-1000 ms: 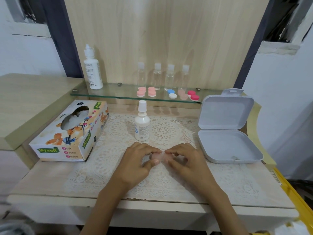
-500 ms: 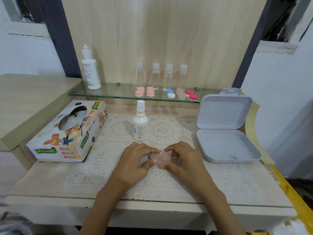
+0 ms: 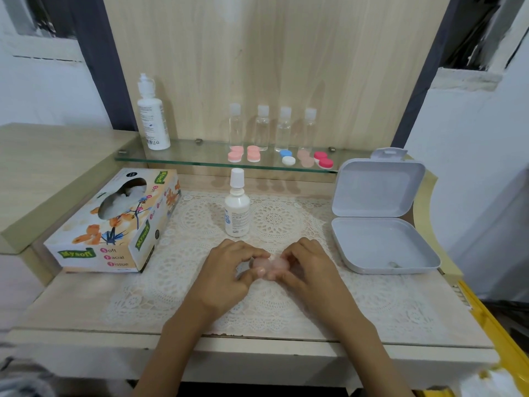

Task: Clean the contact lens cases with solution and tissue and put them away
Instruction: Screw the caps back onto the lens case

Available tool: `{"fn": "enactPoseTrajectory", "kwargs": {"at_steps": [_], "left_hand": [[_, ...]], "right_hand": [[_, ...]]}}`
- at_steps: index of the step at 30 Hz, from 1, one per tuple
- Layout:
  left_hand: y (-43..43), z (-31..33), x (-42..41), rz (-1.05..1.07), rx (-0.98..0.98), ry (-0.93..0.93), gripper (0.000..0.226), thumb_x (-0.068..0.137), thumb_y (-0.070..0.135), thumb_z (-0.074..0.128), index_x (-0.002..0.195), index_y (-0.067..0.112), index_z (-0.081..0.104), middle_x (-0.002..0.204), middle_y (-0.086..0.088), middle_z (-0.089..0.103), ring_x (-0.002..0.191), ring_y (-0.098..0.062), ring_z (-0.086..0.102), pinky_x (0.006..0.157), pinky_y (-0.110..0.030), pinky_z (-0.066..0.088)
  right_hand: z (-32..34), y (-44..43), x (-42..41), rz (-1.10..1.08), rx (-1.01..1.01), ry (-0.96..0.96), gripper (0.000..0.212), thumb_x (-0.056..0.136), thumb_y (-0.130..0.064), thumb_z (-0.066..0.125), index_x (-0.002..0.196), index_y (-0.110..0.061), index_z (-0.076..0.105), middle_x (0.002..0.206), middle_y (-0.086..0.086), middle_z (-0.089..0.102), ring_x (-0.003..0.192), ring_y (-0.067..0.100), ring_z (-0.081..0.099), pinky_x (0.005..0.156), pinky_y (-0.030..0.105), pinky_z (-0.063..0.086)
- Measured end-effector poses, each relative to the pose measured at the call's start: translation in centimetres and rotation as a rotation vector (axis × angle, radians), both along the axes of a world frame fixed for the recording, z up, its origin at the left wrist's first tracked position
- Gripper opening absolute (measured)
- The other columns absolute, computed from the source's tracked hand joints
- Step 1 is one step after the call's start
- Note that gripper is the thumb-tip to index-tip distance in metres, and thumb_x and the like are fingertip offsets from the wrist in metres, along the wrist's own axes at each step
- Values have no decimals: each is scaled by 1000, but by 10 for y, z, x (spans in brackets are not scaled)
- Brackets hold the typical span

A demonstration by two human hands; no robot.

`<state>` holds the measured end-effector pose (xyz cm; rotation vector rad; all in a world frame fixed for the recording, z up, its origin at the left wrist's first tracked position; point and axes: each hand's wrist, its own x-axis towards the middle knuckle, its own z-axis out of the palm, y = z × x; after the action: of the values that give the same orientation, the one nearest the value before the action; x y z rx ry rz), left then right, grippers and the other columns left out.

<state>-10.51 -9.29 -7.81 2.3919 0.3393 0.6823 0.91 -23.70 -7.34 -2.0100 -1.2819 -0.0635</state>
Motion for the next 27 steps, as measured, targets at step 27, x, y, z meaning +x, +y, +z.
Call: {"fn": "enactPoseTrajectory", "kwargs": {"at_steps": [27], "left_hand": [[0, -1, 1, 10, -17, -1, 30, 73, 42, 60, 102, 37, 69, 91, 18, 65, 94, 2, 49, 86, -21, 39]], "right_hand": [[-1, -2, 0, 25, 18, -33, 17, 83, -24, 67, 99, -19, 67, 90, -16, 51, 90, 2, 43, 77, 12, 34]]}}
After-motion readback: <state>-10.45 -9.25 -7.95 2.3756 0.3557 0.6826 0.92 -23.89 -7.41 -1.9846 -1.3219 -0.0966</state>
